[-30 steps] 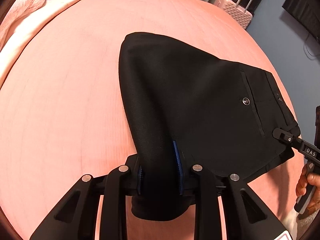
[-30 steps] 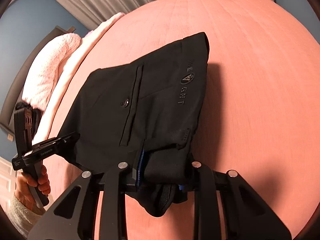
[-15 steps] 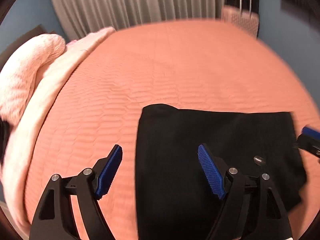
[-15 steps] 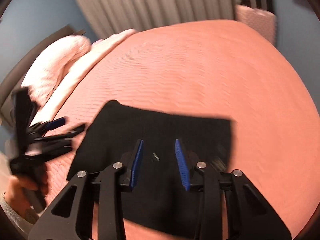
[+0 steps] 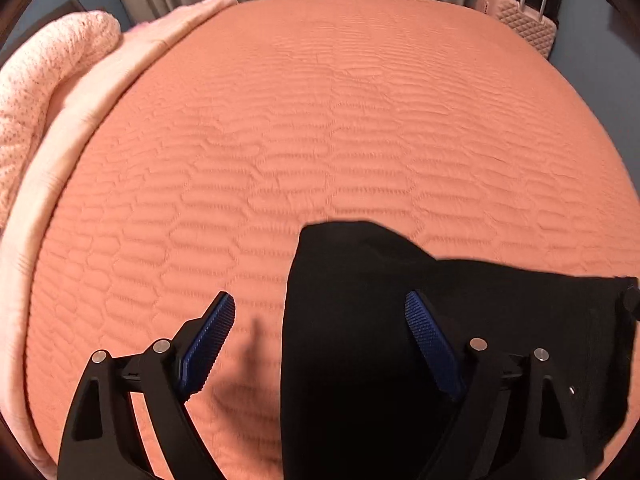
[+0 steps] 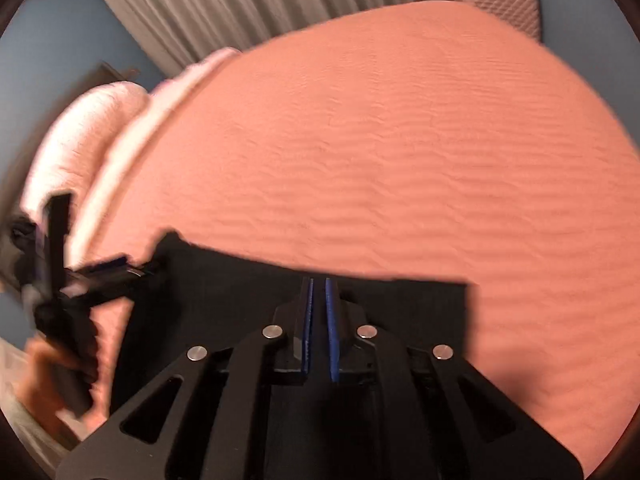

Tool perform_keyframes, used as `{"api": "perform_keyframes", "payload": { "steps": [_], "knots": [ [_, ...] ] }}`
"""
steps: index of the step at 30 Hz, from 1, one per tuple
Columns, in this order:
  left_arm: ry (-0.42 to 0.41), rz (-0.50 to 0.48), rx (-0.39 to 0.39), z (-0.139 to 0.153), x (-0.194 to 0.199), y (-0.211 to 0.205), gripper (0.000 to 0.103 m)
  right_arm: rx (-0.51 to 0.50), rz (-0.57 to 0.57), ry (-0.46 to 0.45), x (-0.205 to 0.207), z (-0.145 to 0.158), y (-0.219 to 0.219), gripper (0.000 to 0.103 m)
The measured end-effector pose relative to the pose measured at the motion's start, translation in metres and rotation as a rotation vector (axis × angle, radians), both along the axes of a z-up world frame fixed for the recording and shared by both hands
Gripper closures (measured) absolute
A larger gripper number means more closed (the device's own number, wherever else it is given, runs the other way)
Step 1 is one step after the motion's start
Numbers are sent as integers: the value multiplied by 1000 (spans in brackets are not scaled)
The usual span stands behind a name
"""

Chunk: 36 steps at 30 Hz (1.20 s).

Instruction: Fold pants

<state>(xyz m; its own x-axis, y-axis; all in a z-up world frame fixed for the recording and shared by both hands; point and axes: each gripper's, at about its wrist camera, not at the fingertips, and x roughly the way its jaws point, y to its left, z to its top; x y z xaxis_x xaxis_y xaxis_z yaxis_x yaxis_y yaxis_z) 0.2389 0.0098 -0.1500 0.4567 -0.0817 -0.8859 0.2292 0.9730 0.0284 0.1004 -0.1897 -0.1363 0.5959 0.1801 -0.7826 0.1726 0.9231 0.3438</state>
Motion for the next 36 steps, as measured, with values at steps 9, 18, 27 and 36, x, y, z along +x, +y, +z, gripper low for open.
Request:
{"api": "perform_keyframes", "payload": {
  "steps": [9,18,27,36],
  "knots": [
    [215,-116,-198,-37,-72,57,9,286,28,72,-52,-51,-38,46],
    [62,-161,-241,16,-61,26,91,163,136,-30,-28,-7,-2,81],
    [-226,-87,-138,101,25,11,47,-56,102,-90,78,55,-41,34],
    [-284,32,92,65,26,29,11,-153,-35,-167,45,54,-49,33]
  ]
}}
